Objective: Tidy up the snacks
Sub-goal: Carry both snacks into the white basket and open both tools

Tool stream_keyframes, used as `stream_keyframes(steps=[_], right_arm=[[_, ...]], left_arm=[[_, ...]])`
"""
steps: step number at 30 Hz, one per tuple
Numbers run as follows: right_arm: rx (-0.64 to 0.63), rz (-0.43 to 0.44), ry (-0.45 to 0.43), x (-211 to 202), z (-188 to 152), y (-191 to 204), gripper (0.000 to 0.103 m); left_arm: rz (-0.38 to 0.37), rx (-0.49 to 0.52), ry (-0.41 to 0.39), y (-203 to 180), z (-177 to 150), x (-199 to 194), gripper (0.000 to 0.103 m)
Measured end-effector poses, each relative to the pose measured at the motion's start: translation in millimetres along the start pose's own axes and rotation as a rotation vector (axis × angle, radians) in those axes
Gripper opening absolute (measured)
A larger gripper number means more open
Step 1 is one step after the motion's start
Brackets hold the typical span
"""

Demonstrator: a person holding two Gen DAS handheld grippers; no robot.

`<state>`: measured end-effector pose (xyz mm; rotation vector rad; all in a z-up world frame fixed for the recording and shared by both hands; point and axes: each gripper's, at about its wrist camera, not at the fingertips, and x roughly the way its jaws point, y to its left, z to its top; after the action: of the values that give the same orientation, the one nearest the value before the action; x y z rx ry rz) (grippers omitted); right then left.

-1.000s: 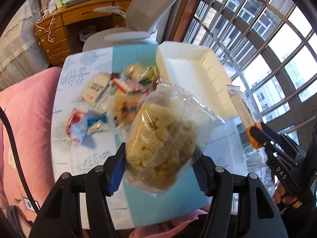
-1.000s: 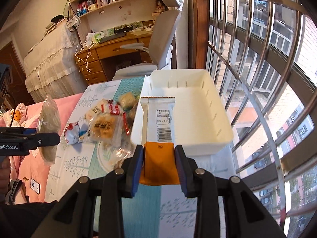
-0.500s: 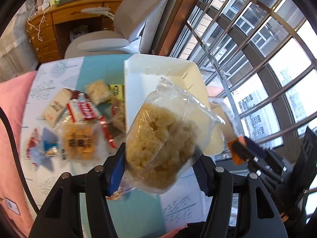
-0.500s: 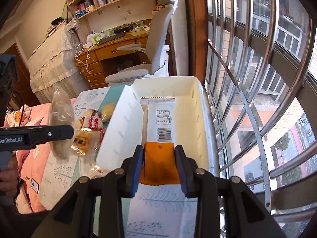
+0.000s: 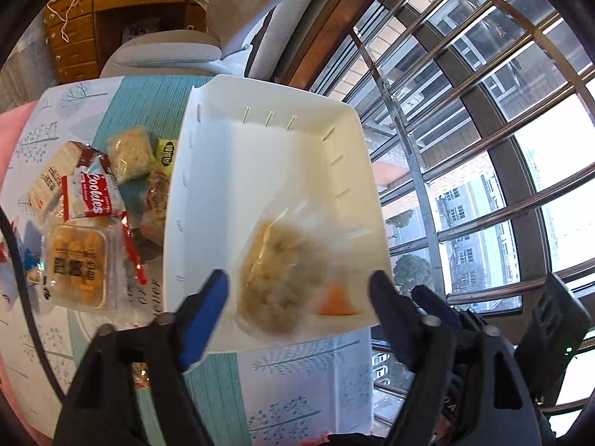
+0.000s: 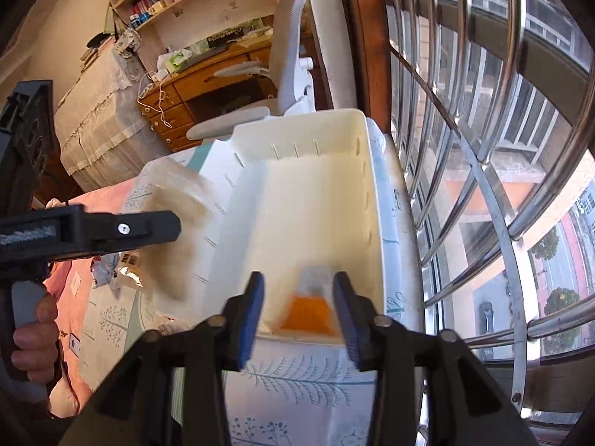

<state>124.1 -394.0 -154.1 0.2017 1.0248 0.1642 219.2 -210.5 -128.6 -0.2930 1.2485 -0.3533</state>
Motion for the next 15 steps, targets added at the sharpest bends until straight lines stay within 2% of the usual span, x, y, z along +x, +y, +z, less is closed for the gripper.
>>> stream_keyframes(steps=[7, 15], right_arm=[[0.016, 0.012, 0.006, 3.0, -2.9, -6.4, 0.046], [0.043, 0.051, 0.039, 8.6, -10.6, -1.5, 0.046]], left_arm=[[0.017, -0.025, 0.033, -0.3, -1.9, 6.0, 0.081], [0.052, -0.056, 0.045, 15.8, -25.1, -1.9, 0.081]])
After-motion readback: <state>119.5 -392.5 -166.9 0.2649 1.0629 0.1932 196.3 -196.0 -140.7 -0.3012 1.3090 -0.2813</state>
